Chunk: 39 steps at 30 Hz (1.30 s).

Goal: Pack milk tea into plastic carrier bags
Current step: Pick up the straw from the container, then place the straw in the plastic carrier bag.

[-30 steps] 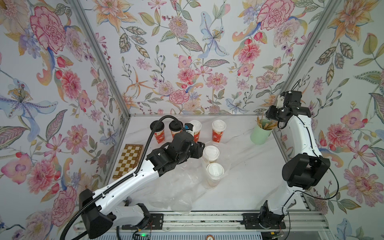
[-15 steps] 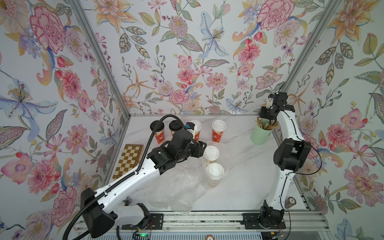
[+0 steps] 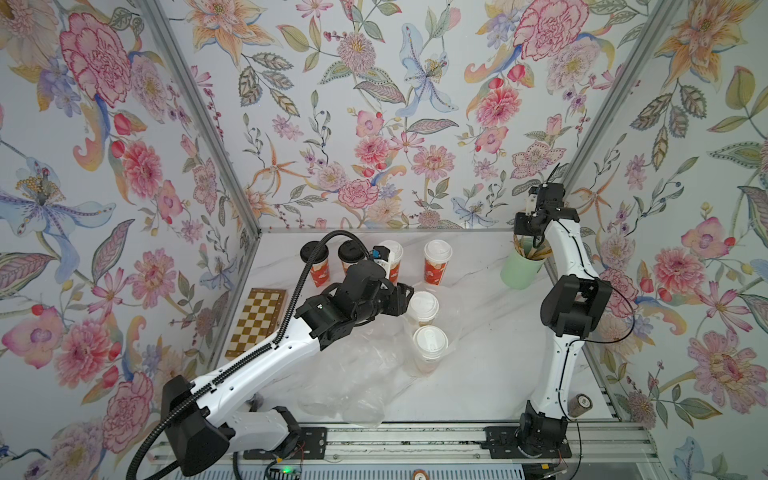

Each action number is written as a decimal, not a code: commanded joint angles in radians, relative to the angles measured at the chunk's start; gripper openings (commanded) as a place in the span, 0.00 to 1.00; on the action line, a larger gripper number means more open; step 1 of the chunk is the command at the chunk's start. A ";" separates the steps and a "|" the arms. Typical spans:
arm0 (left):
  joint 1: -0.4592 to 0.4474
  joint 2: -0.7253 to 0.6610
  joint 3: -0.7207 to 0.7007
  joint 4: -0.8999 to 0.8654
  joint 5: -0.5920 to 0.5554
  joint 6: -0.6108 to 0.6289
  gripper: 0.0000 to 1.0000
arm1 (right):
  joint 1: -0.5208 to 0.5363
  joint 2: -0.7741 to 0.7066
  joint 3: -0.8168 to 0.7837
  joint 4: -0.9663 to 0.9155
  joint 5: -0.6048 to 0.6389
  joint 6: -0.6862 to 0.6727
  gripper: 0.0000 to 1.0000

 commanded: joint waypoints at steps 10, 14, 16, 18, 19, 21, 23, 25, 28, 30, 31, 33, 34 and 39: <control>0.017 -0.041 -0.021 0.020 0.006 0.004 0.58 | 0.040 -0.215 0.046 0.013 0.093 0.014 0.06; 0.020 -0.044 -0.014 0.000 -0.001 0.022 0.59 | 0.064 -0.293 0.047 0.021 0.135 0.010 0.06; 0.022 -0.041 -0.004 -0.018 -0.004 0.044 0.59 | 0.080 -0.337 0.043 0.022 0.149 0.009 0.06; 0.023 -0.036 0.012 -0.048 -0.012 0.067 0.60 | 0.095 -0.382 0.033 0.022 0.167 0.006 0.06; 0.025 -0.034 0.019 -0.058 -0.012 0.079 0.61 | 0.106 -0.412 0.019 0.022 0.171 0.006 0.06; 0.027 -0.025 0.030 -0.076 -0.008 0.095 0.61 | 0.124 -0.469 -0.012 0.021 0.175 0.008 0.06; 0.027 -0.014 0.040 -0.084 0.002 0.107 0.62 | 0.148 -0.531 -0.055 0.022 0.169 0.010 0.06; 0.027 -0.002 0.051 -0.084 0.019 0.113 0.62 | 0.182 -0.600 -0.105 0.022 0.172 0.013 0.06; 0.028 0.014 0.063 -0.083 0.042 0.123 0.63 | 0.241 -0.702 -0.188 0.023 0.172 0.028 0.05; 0.027 0.025 0.075 -0.093 0.049 0.132 0.63 | 0.286 -0.769 -0.244 0.027 0.158 0.045 0.06; 0.027 0.032 0.081 -0.098 0.052 0.138 0.63 | 0.313 -0.805 -0.274 0.032 0.153 0.054 0.05; 0.027 0.044 0.095 -0.109 0.052 0.147 0.63 | 0.362 -0.867 -0.325 0.040 0.138 0.081 0.05; 0.027 0.050 0.102 -0.113 0.047 0.153 0.63 | 0.393 -0.899 -0.355 0.044 0.123 0.095 0.06; 0.028 0.097 0.157 -0.165 -0.031 0.198 0.63 | 0.542 -1.001 -0.444 0.052 0.067 0.157 0.05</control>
